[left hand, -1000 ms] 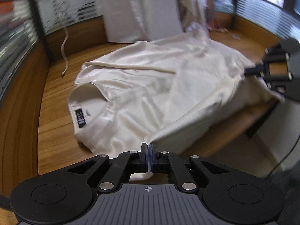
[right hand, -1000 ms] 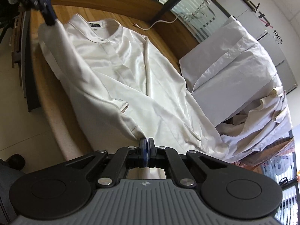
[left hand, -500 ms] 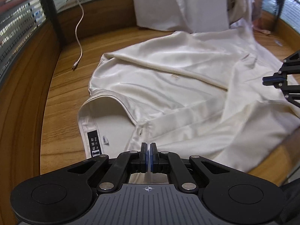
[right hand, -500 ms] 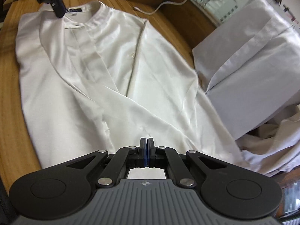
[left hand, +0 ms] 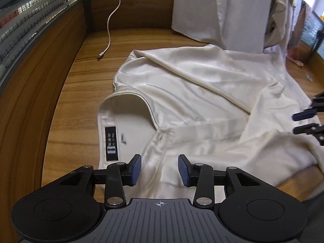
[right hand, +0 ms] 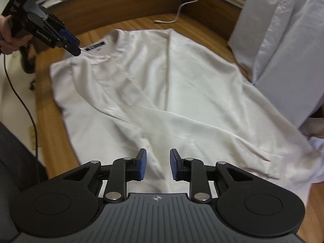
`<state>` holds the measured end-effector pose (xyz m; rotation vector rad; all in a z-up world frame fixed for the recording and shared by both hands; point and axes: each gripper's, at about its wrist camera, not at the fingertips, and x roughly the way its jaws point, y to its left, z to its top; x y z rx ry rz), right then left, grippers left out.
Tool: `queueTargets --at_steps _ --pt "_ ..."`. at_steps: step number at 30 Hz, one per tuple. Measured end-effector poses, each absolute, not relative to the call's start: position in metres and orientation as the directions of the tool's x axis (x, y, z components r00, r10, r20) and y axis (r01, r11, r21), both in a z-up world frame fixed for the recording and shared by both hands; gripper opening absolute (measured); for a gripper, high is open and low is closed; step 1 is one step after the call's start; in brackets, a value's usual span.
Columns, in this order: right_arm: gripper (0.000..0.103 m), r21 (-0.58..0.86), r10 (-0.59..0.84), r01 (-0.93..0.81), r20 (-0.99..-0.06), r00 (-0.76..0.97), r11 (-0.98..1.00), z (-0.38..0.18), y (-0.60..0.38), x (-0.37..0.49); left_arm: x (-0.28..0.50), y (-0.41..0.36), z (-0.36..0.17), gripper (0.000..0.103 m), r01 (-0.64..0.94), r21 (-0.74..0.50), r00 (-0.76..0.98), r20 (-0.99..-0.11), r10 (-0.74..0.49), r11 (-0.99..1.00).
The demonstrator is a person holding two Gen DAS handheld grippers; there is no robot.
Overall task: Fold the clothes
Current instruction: 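Lay the hem down and open both grippers over the shirt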
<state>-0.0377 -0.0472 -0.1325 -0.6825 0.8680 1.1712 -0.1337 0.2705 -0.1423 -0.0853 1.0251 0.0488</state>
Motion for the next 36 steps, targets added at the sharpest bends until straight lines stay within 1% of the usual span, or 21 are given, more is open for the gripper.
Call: queueTargets --at_steps 7,10,11,12,13,14,15,16,20,23,26,30,31,32,33,34,36 --pt "0.029 0.021 0.458 -0.983 -0.887 0.065 0.18 -0.151 -0.036 -0.035 -0.134 0.263 -0.159 0.044 -0.094 -0.051 0.472 -0.882 -0.001 0.994" --pt "0.028 0.04 0.448 -0.985 -0.893 0.041 0.169 -0.155 -0.036 -0.032 -0.126 0.258 -0.169 0.042 -0.084 -0.066 0.451 -0.892 -0.021 0.994" --pt "0.028 0.046 0.441 -0.984 -0.897 0.035 0.171 -0.157 -0.036 -0.032 -0.124 0.256 -0.173 0.04 -0.081 -0.071 0.443 -0.896 -0.028 0.994" --pt "0.027 0.051 0.434 -0.983 -0.9 0.03 0.175 -0.158 -0.036 -0.031 -0.123 0.255 -0.176 0.024 -0.077 -0.072 0.44 -0.897 -0.031 0.994" --pt "0.02 0.056 0.428 -0.982 -0.904 0.026 0.178 -0.16 -0.036 -0.031 -0.122 0.253 -0.177 0.011 -0.074 -0.074 0.446 -0.894 -0.033 0.995" --pt "0.014 0.058 0.426 -0.982 -0.904 0.026 0.182 -0.161 -0.035 -0.031 -0.123 0.253 -0.176 0.008 -0.073 -0.078 0.459 -0.888 -0.036 0.994" --pt "0.002 0.054 0.427 -0.98 -0.904 0.034 0.192 -0.161 -0.036 -0.032 -0.123 0.253 -0.173 0.006 -0.072 -0.08 0.477 -0.878 -0.036 0.994" --pt "0.001 0.05 0.426 -0.977 -0.904 0.044 0.207 -0.161 -0.036 -0.031 -0.124 0.252 -0.168 0.006 -0.072 -0.082 0.498 -0.867 -0.035 0.994" --pt "0.001 0.021 0.444 -0.963 -0.89 0.104 0.268 -0.147 -0.039 -0.03 -0.123 0.252 -0.138 0.005 -0.056 -0.087 0.573 -0.819 -0.04 0.995" --pt "0.001 -0.006 0.449 -0.951 -0.881 0.151 0.309 -0.135 -0.039 -0.025 -0.111 0.254 -0.125 0.005 -0.043 -0.087 0.596 -0.802 -0.045 0.995" --pt "0.001 -0.027 0.428 -0.937 -0.884 0.185 0.349 -0.138 -0.035 -0.014 -0.095 0.256 -0.129 0.006 -0.033 -0.074 0.588 -0.808 -0.041 0.997" --pt "0.002 -0.045 0.381 -0.926 -0.903 0.199 0.376 -0.154 -0.026 -0.005 -0.074 0.256 -0.156 0.007 -0.017 -0.034 0.527 -0.849 -0.02 0.999" --pt "0.004 -0.049 0.38 -0.923 -0.902 0.205 0.381 -0.156 -0.026 -0.006 -0.071 0.256 -0.16 0.011 -0.016 -0.024 0.516 -0.856 -0.012 1.0" --pt "0.006 -0.054 0.379 -0.921 -0.901 0.211 0.387 -0.158 -0.026 -0.007 -0.069 0.255 -0.163 0.012 -0.018 -0.012 0.505 -0.863 -0.001 1.0" --pt "0.018 -0.059 0.378 -0.915 -0.899 0.223 0.4 -0.157 -0.026 -0.008 -0.069 0.256 -0.162 0.015 -0.016 -0.011 0.506 -0.863 -0.001 1.0" --pt "0.025 -0.064 0.377 -0.909 -0.896 0.235 0.413 -0.155 -0.026 -0.008 -0.069 0.256 -0.16 0.02 -0.013 -0.015 0.512 -0.859 -0.006 1.0" --pt "0.027 -0.055 0.393 -0.892 -0.884 0.253 0.449 -0.146 -0.032 -0.01 -0.069 0.256 -0.153 0.028 -0.007 -0.03 0.528 -0.849 -0.022 1.0"
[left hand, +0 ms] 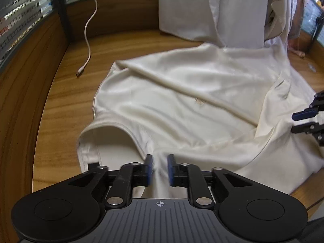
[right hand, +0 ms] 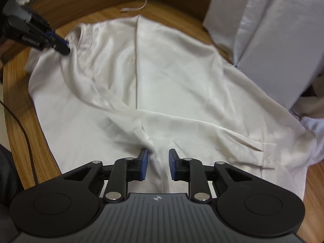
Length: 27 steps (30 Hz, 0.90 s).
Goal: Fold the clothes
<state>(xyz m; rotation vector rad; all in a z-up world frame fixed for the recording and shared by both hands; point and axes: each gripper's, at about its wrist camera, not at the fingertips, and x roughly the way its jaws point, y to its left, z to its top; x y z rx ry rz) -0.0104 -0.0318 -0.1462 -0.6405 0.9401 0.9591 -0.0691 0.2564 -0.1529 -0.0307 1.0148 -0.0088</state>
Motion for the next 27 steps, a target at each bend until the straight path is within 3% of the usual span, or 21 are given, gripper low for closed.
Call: queueTargets --at_steps 10,18,27 --pt "0.033 -0.033 0.349 -0.736 -0.866 0.359 0.676 -0.117 -0.096 -0.053 -0.063 0.215 -0.13 0.038 0.175 -0.035 0.547 -0.827 -0.127 0.984" --pt "0.033 -0.095 0.192 -0.608 -0.9 0.39 0.788 -0.135 -0.154 -0.1 -0.057 0.16 -0.142 0.039 0.39 -0.051 0.481 -0.84 -0.25 0.919" --pt "0.033 -0.16 0.084 -0.558 -0.918 0.387 0.814 -0.161 -0.199 -0.126 -0.048 0.116 -0.152 0.043 0.473 -0.065 0.424 -0.857 -0.292 0.879"
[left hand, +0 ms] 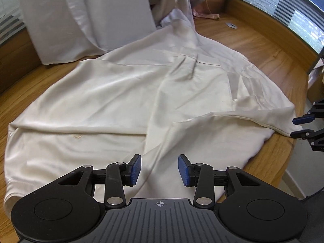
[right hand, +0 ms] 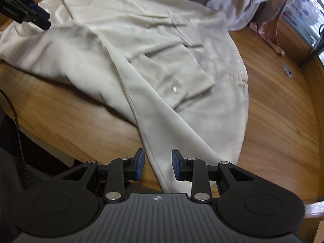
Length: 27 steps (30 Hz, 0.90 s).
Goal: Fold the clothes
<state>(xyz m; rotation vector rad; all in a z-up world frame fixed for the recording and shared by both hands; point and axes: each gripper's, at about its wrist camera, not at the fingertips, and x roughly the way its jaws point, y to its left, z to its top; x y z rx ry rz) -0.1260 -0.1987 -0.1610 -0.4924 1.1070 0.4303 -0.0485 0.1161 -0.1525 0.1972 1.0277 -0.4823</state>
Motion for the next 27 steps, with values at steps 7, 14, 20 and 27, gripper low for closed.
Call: queueTargets --at_steps 7,14,20,27 --pt "0.015 -0.163 0.096 -0.616 -0.926 0.365 0.771 -0.174 -0.21 -0.119 -0.045 0.094 -0.158 0.044 0.473 -0.063 0.405 -0.87 -0.28 0.879" --pt "0.003 -0.21 0.118 -0.661 -0.902 0.415 0.72 -0.137 -0.219 -0.099 -0.043 0.085 -0.156 0.044 0.41 -0.053 0.436 -0.865 -0.247 0.91" --pt "0.003 -0.276 0.109 -0.726 -0.894 0.434 0.63 -0.117 -0.215 -0.052 -0.042 0.085 -0.151 0.044 0.301 -0.05 0.485 -0.852 -0.198 0.952" --pt "0.003 -0.272 0.084 -0.796 -0.924 0.373 0.541 -0.144 -0.208 0.005 -0.048 0.096 -0.146 0.044 0.169 -0.045 0.522 -0.843 -0.128 0.985"
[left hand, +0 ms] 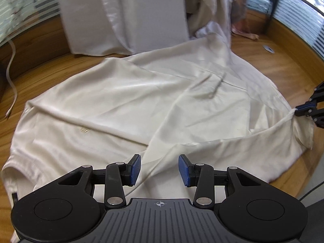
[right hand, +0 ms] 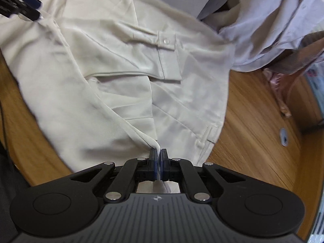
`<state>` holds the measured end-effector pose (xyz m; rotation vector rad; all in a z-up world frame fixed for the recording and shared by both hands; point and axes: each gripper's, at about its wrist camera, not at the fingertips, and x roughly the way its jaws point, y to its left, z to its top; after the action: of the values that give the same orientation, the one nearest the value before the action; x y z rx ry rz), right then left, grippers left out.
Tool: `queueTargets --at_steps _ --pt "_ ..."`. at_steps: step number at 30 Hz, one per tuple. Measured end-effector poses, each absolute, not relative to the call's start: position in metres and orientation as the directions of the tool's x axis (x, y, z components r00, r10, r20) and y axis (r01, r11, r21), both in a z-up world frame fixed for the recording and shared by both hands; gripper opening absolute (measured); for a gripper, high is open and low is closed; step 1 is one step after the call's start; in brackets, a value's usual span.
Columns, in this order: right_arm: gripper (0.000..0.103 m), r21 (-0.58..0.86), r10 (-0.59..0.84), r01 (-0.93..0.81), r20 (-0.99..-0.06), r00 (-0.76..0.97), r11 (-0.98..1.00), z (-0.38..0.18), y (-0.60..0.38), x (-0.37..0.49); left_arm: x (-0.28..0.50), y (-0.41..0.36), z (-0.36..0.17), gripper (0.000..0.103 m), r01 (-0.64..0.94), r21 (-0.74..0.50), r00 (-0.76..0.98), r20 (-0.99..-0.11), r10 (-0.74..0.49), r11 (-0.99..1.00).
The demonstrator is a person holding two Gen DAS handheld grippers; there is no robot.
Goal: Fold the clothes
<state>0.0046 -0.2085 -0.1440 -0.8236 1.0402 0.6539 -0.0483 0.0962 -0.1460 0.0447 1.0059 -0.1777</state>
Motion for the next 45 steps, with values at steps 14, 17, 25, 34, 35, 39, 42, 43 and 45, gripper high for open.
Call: queueTargets --at_steps 14,17,25,34,35,39,42,43,45 --pt "0.03 -0.2 0.23 -0.84 -0.907 0.354 0.504 -0.101 -0.183 0.077 -0.028 0.155 -0.124 0.047 0.02 0.016 0.549 -0.836 0.002 1.0" --pt "0.03 -0.191 0.258 -0.849 -0.9 0.353 0.493 -0.095 -0.17 0.098 -0.009 0.169 -0.122 0.048 0.028 0.046 0.549 -0.835 0.023 0.999" --pt "0.03 -0.188 0.272 -0.861 -0.899 0.345 0.472 -0.11 -0.144 0.158 0.051 0.189 -0.128 0.049 0.099 0.062 0.54 -0.842 -0.001 0.993" --pt "0.03 -0.235 0.246 -0.899 -0.909 0.338 0.369 -0.141 -0.111 0.227 0.125 0.189 -0.149 0.049 0.221 0.076 0.5 -0.865 -0.046 0.972" --pt "0.03 -0.234 0.244 -0.905 -0.911 0.332 0.355 -0.144 -0.107 0.234 0.132 0.19 -0.151 0.049 0.234 0.077 0.498 -0.865 -0.052 0.969" --pt "0.036 -0.222 0.256 -0.926 -0.918 0.304 0.304 -0.156 -0.094 0.257 0.156 0.195 -0.158 0.049 0.278 0.072 0.482 -0.873 -0.074 0.958" --pt "0.04 -0.211 0.271 -0.945 -0.922 0.278 0.251 -0.163 -0.083 0.271 0.169 0.197 -0.163 0.049 0.308 0.057 0.47 -0.877 -0.1 0.95" --pt "0.04 -0.212 0.268 -0.949 -0.924 0.273 0.235 -0.166 -0.079 0.274 0.173 0.197 -0.165 0.049 0.322 0.053 0.464 -0.879 -0.109 0.945" --pt "0.04 -0.209 0.263 -0.957 -0.929 0.258 0.202 -0.172 -0.073 0.28 0.179 0.196 -0.17 0.049 0.351 0.056 0.453 -0.884 -0.117 0.935"
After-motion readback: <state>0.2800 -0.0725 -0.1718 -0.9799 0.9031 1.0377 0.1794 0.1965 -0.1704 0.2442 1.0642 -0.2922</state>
